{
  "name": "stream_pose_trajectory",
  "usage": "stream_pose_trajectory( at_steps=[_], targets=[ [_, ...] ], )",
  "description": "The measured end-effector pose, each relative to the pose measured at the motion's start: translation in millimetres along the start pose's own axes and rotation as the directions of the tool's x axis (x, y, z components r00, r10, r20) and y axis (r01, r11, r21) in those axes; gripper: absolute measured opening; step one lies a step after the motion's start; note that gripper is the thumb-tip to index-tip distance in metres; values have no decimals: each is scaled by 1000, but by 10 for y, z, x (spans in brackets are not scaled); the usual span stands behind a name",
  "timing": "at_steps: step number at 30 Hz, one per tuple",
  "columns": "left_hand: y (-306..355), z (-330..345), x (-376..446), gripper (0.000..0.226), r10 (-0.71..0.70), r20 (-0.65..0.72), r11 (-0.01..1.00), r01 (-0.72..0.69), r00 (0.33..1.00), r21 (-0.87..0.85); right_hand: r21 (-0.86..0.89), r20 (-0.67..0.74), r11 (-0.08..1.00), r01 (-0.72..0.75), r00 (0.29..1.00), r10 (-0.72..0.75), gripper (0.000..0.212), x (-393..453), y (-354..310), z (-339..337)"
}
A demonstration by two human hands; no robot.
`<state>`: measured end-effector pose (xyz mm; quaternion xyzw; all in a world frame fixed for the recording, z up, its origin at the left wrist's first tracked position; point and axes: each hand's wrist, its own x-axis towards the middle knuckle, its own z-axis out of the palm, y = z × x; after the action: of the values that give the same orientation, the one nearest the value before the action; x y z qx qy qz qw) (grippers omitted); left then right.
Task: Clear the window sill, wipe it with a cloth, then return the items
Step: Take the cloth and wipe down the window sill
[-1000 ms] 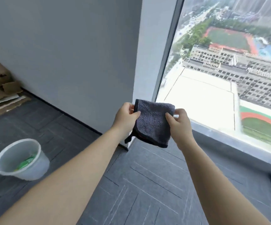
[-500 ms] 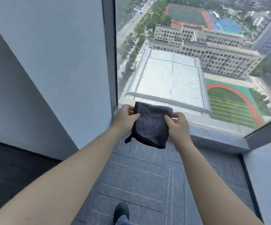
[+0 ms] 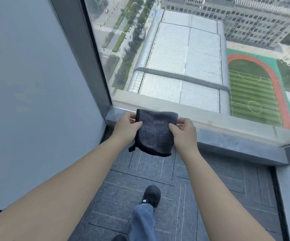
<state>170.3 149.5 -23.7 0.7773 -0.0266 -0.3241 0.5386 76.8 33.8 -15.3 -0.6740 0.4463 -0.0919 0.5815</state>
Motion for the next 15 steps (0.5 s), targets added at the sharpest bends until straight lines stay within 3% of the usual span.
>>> stream_pose_trajectory(
  at_steps=[5,8,15],
  targets=[
    [-354,381,1062,16,-45,-29,999,45,999,16,-20,-4,1000,-15,1000,15,20,1062,505,243],
    [-669,560,1641,7,-51,-30,998,53,998,44,-37,-25,999,-28,999,28,13,1632,921,458],
    [-1706,858,2994,10,-52,-24,997,53,998,52,-110,-46,994,-14,999,9,31,2833,2010,1082]
  ],
)
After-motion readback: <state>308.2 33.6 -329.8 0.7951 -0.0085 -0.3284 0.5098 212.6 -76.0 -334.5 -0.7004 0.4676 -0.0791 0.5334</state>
